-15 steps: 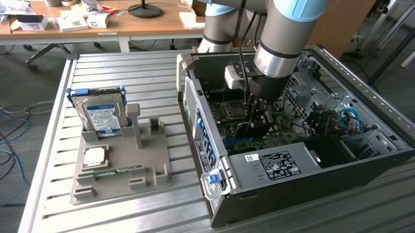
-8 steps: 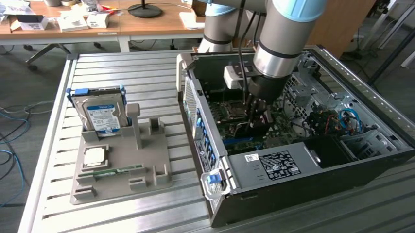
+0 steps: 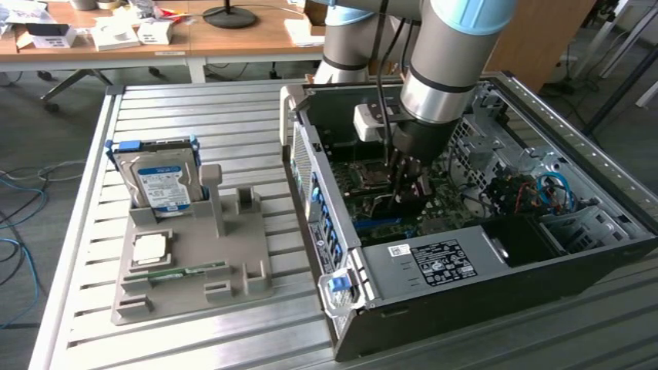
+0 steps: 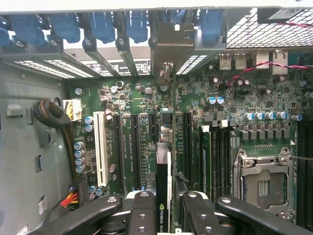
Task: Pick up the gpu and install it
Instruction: 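Insert the gpu into the slot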
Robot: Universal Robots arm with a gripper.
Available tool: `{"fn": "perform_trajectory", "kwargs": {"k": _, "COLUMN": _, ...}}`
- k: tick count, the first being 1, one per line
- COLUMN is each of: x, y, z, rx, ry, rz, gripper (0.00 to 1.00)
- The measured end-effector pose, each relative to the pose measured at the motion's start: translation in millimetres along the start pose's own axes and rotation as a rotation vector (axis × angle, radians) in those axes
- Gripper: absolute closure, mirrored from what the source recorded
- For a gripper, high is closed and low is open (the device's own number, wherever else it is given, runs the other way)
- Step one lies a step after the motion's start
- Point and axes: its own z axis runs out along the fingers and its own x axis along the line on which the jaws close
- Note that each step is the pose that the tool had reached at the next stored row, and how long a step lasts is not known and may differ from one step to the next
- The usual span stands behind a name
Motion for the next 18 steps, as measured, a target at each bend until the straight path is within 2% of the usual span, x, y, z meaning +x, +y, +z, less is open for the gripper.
{"fn": "perform_trajectory", "kwargs": {"k": 3, "x": 0.0, "y": 0.0, "z": 0.0, "rx": 0.0, "ry": 0.0, "rz": 0.0, "gripper": 0.74}}
{"fn": "perform_trajectory", "kwargs": {"k": 6, "x": 0.0, "y": -0.7, "z": 0.0, "rx": -0.0051, "ry": 0.0004, "rz": 0.0, "gripper": 0.74}}
{"fn": "perform_trajectory", "kwargs": {"k": 8, "x": -0.1, "y": -1.0, "z": 0.0, "rx": -0.0058, "ry": 0.0003, "rz": 0.0, "gripper": 0.74}}
{"fn": "perform_trajectory", "kwargs": {"k": 18, "x": -0.1, "y": -0.8, "z": 0.1, "rx": -0.0062, "ry": 0.0003, "rz": 0.0, "gripper": 0.74}}
